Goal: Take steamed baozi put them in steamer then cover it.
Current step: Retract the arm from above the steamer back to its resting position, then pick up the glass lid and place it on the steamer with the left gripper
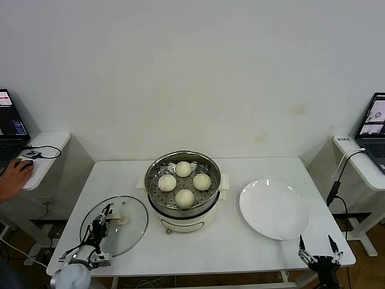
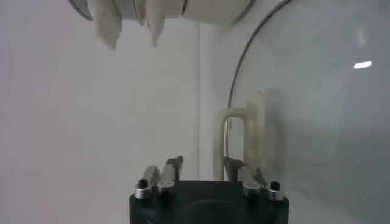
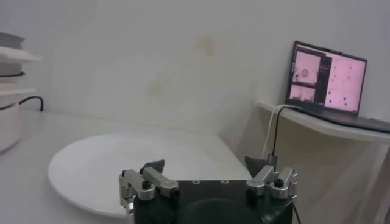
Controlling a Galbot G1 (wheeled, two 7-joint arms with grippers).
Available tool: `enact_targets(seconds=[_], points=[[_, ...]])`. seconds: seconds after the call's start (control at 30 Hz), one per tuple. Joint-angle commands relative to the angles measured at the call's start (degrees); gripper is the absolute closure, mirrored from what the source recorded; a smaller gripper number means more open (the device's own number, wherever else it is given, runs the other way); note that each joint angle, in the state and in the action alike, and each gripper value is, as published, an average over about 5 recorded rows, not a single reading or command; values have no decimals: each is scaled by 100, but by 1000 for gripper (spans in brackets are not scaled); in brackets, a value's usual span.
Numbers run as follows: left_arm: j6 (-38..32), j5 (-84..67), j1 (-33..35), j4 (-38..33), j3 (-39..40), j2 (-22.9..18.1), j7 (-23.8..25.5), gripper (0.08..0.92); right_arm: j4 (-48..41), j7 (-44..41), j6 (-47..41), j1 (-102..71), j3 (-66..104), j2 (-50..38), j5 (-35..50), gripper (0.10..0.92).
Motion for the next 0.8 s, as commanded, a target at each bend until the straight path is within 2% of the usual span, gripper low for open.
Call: enact_targets(seconds=[0.03,0.23,0.33,0.53,0.8], points=[[-53,-38,-55,119,-4,-45,-134,658,-29,-9,15,1,-19,3,-25,202],[-34,-203,95,-209,-103,-52,-345,821,-80,-16,6,6,-42,-38,-36,203],[140,-303,277,-602,-197,0,-328,856,-113,-17,-9,6,-76,-64,-61,202],[605,-397,716,-1603,-510,146,-53,857,-106,-14,-6,-12,-174,-83,-110,203],[905,-614,958,-2598,-1003,562,510,857,17,1,20,-78,-335,-84,-284,203]])
